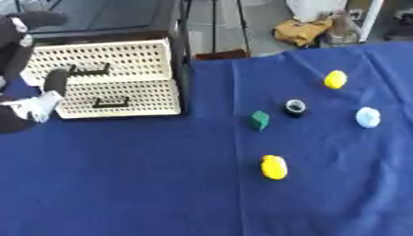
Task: Pick up objects from table and place into drawer.
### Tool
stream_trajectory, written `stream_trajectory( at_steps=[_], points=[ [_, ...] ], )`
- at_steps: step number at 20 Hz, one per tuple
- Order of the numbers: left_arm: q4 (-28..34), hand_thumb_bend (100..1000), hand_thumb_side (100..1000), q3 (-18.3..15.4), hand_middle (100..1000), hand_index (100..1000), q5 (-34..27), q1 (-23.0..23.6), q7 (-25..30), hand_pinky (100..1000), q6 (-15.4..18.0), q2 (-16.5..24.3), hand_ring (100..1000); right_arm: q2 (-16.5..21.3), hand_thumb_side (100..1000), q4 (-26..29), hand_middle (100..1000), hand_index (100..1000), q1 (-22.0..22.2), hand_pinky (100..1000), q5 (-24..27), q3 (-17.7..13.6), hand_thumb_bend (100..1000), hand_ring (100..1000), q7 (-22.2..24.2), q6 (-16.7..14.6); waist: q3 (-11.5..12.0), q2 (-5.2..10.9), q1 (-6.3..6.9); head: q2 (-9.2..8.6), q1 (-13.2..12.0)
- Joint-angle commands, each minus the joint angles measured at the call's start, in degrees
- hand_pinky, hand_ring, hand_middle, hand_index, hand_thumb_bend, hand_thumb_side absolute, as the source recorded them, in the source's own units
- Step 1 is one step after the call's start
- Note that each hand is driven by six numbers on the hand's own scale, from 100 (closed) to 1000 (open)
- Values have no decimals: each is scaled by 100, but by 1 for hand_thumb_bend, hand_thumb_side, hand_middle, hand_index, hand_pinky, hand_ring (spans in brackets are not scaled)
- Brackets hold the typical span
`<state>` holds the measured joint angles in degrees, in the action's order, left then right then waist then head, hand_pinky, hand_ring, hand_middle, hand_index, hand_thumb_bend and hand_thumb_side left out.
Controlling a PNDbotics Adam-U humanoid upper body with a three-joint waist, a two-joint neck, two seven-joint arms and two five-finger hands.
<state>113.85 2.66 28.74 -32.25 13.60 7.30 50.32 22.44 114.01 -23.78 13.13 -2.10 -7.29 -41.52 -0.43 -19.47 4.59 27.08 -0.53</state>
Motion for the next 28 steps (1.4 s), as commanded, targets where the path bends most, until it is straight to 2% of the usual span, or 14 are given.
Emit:
stream_trajectory(
  at_steps=[1, 5, 7, 10, 14, 19, 28],
  points=[
    [74, 100, 256, 30, 157, 910, 170, -47, 503, 100, -186, 411, 100, 66, 869, 58, 719, 815, -41, 638, -50, 16, 100, 740, 53, 14, -13, 95, 11, -61, -45],
    [74, 100, 264, 72, 209, 986, 554, -85, 1190, 100, -693, 539, 100, 55, 869, 58, 718, 812, -35, 640, -69, 44, 100, 741, 92, 51, -47, 85, 47, -92, -64],
    [74, 100, 250, 103, 220, 972, 857, -137, 1563, 100, -850, 590, 100, 51, 870, 58, 717, 810, -32, 640, -77, 57, 100, 742, 105, 66, -63, 77, 62, -106, -76],
    [39, 100, 248, 141, 221, 966, 1321, -262, 1848, 100, -969, 618, 100, 37, 870, 58, 714, 807, -28, 641, -97, 79, 100, 744, 130, 105, -81, 59, 83, -131, -98],
    [-348, 100, 246, 222, 220, 941, 1659, -467, 2018, 100, -1155, 566, 100, 22, 870, 58, 710, 804, -25, 642, -118, 101, 100, 746, 144, 133, -112, 46, 99, -151, -137],
    [-989, 100, 247, 308, 218, 939, 1809, -738, 2190, 100, -1142, 480, 100, -5, 870, 58, 708, 802, -18, 643, -143, 129, 100, 747, 166, 160, -149, 22, 108, -183, -177],
    [-1956, 100, 248, 331, 204, 915, 1507, -1166, 2026, 100, -1198, 231, 100, -57, 871, 58, 707, 802, -35, 647, -182, 191, 100, 751, 245, 178, -237, -67, 126, -256, -275]
  ],
)
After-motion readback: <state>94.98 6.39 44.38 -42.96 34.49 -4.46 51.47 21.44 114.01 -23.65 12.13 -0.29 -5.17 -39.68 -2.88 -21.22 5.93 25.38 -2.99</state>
